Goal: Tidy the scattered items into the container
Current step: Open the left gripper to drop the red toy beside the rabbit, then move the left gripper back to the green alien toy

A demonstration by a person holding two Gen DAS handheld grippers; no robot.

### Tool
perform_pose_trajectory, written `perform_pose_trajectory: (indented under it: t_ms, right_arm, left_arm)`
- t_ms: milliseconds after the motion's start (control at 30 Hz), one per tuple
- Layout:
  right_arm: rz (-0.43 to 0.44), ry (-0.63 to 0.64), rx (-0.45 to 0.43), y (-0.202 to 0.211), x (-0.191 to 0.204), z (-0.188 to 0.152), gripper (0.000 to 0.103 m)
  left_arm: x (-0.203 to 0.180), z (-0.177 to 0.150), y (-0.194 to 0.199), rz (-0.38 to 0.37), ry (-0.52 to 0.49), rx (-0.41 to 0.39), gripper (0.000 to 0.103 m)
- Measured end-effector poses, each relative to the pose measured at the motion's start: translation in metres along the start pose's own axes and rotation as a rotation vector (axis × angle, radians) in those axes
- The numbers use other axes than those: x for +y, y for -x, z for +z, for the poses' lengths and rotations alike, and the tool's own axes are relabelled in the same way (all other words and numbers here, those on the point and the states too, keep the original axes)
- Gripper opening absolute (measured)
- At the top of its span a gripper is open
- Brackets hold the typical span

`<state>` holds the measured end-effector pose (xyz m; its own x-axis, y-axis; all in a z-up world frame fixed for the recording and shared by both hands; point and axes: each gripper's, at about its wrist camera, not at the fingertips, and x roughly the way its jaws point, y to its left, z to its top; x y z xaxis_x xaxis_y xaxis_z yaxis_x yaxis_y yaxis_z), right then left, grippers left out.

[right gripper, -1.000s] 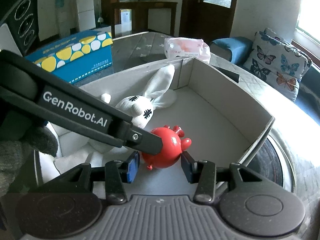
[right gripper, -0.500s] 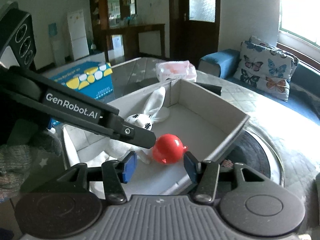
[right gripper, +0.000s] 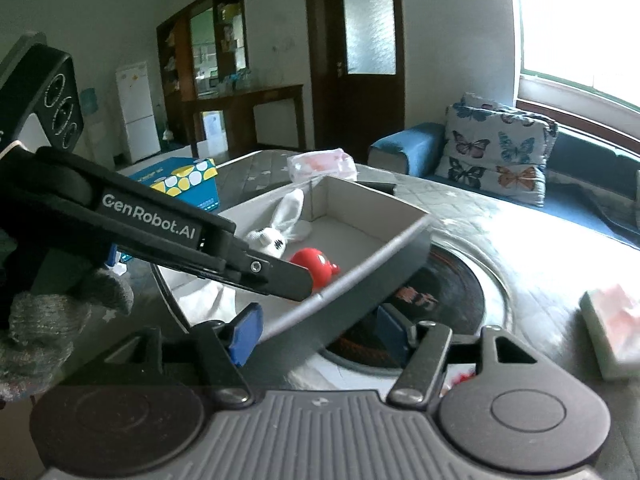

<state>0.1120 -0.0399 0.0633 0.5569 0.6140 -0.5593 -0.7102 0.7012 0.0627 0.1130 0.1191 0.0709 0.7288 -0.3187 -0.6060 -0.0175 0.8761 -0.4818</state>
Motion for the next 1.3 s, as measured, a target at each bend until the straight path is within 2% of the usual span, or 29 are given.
perform_pose_trajectory:
  t_ms: [67,133,200,333,533,667,1000,1133,1300]
  right_arm:
    - [-0.012,-0.013,-0.007,0.011,-0.005,-0.009,0.068]
    - [-0.028,-0.029,-0.018,0.021,-0.009,-0.020,0.076]
    - [-0.042,-0.044,-0.024,0.029,-0.014,-0.029,0.076]
    - [-0.071,-0.070,-0.041,0.044,-0.026,-0.044,0.085]
    - [-0.135,-0.086,-0.058,0.061,-0.041,-0.063,0.102]
    - [-0.169,-0.103,-0.064,0.066,-0.046,-0.076,0.103]
    - [-0.155,-0.162,-0.052,0.060,-0.054,-0.094,0.103]
    - [-0.175,-0.211,-0.068,0.062,-0.065,-0.100,0.103]
    - [-0.206,-0.215,-0.046,0.063,-0.079,-0.107,0.102]
  left_arm:
    - [-0.009,-0.008,-0.003,-0.015,-0.012,0.015,0.035]
    - [-0.017,-0.015,-0.007,-0.027,-0.025,0.029,0.035]
    - [-0.025,-0.021,-0.011,-0.033,-0.036,0.039,0.035]
    - [-0.037,-0.034,-0.020,-0.042,-0.054,0.060,0.035]
    - [-0.051,-0.049,-0.033,-0.046,-0.066,0.089,0.035]
    - [-0.058,-0.053,-0.042,-0.041,-0.078,0.104,0.035]
    - [-0.066,-0.055,-0.058,-0.016,-0.097,0.134,0.035]
    - [-0.070,-0.054,-0.061,-0.027,-0.103,0.139,0.035]
    - [-0.081,-0.055,-0.065,-0.053,-0.108,0.148,0.035]
